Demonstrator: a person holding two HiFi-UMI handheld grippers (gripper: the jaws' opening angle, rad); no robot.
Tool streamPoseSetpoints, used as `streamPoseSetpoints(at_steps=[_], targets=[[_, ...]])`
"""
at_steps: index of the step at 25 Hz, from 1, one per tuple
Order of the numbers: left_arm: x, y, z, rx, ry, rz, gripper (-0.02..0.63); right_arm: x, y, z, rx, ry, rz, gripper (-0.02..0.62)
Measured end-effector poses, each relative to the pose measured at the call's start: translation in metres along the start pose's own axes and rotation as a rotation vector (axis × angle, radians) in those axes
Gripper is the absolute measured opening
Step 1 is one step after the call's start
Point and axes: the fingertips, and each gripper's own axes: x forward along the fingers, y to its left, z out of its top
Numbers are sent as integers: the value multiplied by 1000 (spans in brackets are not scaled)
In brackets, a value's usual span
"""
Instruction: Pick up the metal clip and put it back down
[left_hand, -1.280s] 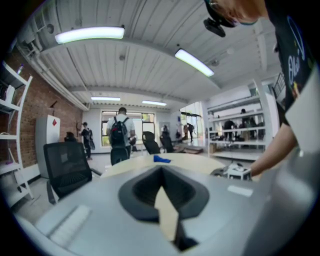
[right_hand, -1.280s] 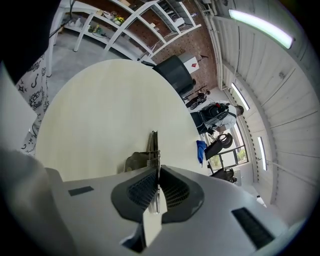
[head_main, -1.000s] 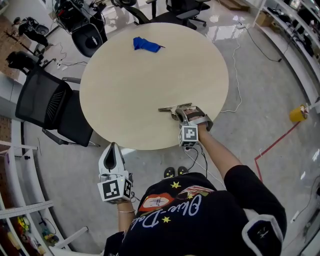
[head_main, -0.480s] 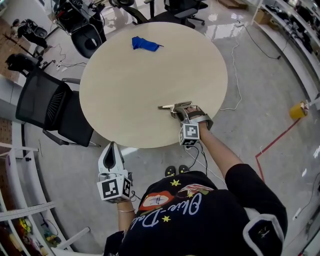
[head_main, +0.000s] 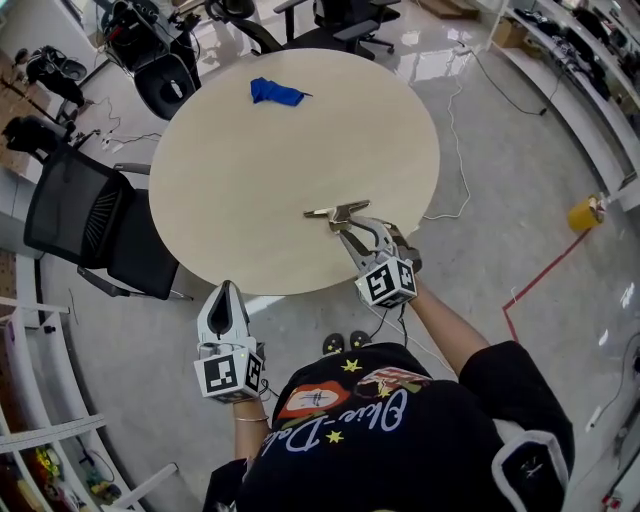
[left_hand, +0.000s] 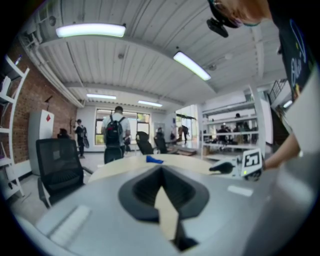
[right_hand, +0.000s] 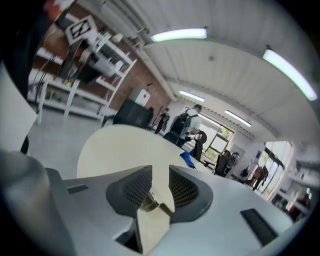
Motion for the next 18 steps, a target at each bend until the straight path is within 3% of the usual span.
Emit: streamPoseSetpoints(at_steps=[3, 5, 10, 18], targets=[[2, -9, -1, 0, -3, -31, -2, -37, -28, 44, 335, -224, -56, 103], [5, -19, -2, -2, -7, -55, -2, -64, -42, 63, 448, -325, -95, 55], [9, -36, 1, 7, -19, -114, -2, -109, -52, 80, 557, -411, -149, 26], [13, -52, 3, 16, -32, -155, -2, -137, -58, 64, 696, -410, -179, 25]])
